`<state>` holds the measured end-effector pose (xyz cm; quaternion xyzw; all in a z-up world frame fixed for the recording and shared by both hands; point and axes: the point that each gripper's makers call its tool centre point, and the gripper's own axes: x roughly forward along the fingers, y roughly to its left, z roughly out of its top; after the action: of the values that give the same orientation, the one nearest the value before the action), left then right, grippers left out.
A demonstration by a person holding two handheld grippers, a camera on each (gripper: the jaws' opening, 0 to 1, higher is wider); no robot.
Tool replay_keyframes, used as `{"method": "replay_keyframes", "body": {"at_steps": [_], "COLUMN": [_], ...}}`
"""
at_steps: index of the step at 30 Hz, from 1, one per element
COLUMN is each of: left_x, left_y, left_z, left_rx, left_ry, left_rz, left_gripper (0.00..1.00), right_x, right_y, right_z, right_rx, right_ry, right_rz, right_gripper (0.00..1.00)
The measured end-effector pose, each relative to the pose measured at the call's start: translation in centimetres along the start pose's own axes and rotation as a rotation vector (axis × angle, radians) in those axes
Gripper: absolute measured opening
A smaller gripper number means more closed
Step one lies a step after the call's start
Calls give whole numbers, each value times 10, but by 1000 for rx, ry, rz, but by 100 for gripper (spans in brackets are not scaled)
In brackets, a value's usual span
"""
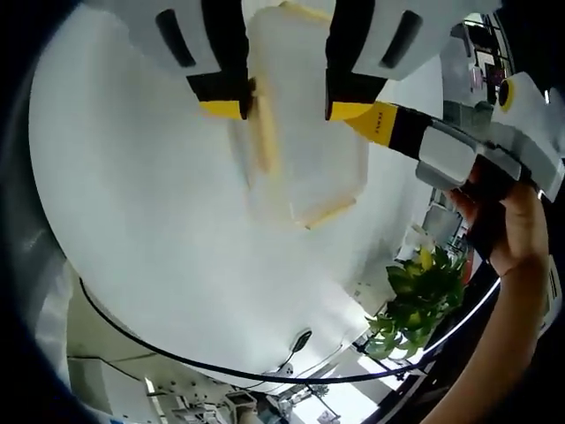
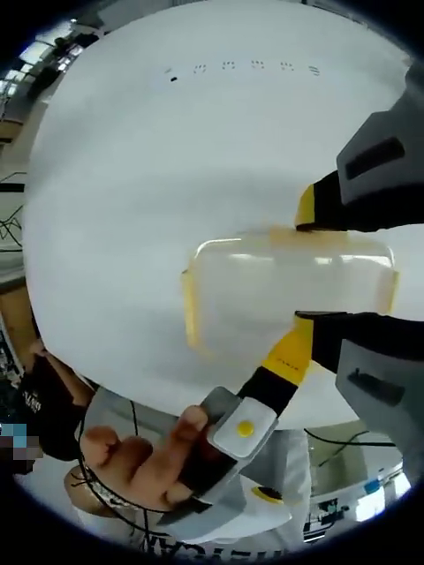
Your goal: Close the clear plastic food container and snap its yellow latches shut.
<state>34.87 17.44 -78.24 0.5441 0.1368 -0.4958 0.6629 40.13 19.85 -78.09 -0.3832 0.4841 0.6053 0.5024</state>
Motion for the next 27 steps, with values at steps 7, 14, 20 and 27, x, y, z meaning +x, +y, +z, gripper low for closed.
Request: {"method": "replay_keyframes", "body": {"at_steps": [7,14,20,27], "left_x": [-3,-9,-24,-36], "left_y": [-3,-9,-12,8], "left_z": [-1,-4,-2,-24], "left_rx": [27,130,34,-113], "left_ry": [-60,-76,-134,-114], "left_rz": [-27,-51,-81,-92], "left_gripper": [32,42,61,79], "right_x": [-2,-7,-27,-45], "right_y": [2,-3,-9,-2], "right_z": [2,2,-7,-39], "right_rx": [9,11,51,43], "right_ry": [-12,-85,-154,-172], "right_rz": [-30,-99,-147,-211], "right_gripper": [32,38,49,60]}}
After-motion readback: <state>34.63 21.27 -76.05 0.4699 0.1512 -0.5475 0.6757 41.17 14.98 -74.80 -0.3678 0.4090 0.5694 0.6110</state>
